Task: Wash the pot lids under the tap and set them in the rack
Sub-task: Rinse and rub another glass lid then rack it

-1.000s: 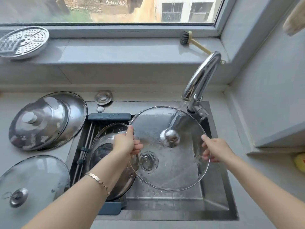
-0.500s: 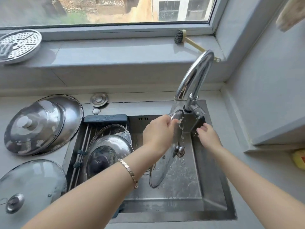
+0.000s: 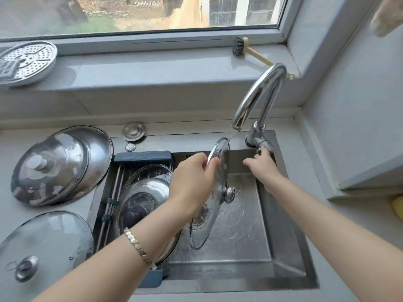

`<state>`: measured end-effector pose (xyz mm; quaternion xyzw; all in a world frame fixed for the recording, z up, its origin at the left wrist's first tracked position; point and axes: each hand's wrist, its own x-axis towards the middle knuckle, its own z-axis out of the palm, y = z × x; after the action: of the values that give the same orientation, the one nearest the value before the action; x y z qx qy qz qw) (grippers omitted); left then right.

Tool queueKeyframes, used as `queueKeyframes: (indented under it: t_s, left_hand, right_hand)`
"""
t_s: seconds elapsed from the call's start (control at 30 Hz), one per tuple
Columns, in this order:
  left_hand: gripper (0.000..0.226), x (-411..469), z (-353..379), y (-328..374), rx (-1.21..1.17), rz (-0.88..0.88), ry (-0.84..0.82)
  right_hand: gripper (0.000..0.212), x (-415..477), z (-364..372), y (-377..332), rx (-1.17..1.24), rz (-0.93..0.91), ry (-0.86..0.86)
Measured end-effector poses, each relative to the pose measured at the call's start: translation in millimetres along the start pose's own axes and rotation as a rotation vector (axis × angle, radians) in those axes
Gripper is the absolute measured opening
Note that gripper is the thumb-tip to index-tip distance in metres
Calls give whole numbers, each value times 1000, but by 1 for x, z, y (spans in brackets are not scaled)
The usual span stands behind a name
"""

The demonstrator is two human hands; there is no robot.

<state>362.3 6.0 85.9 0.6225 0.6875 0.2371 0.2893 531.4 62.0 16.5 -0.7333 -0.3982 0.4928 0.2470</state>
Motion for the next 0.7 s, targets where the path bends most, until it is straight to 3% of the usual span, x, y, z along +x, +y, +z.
queueKeyframes:
  t_s: [0.1,0.2,0.4,0.53,0.7]
  left_hand:
    - [42,-6,-6,-4,-32,-21,9]
    - [42,-12,-8,-5,-34,-24,8]
    - [45,-29,-16,-2,-90,22,-26]
    - [45,-42,-28,-23,-275,-24,-159]
    - [24,-62,-36,-79,-117,-171,-196]
  right_hand:
    - [67,-42,10,20,-152,-15,-259]
    - [47,-77,23,29,-83,-68,-375]
    - [18,-104,28,38,30,-157,-194]
    - [17,-114,22,44,-39,-184,-108]
    - [18,-121,14,43,-87,-214,-39]
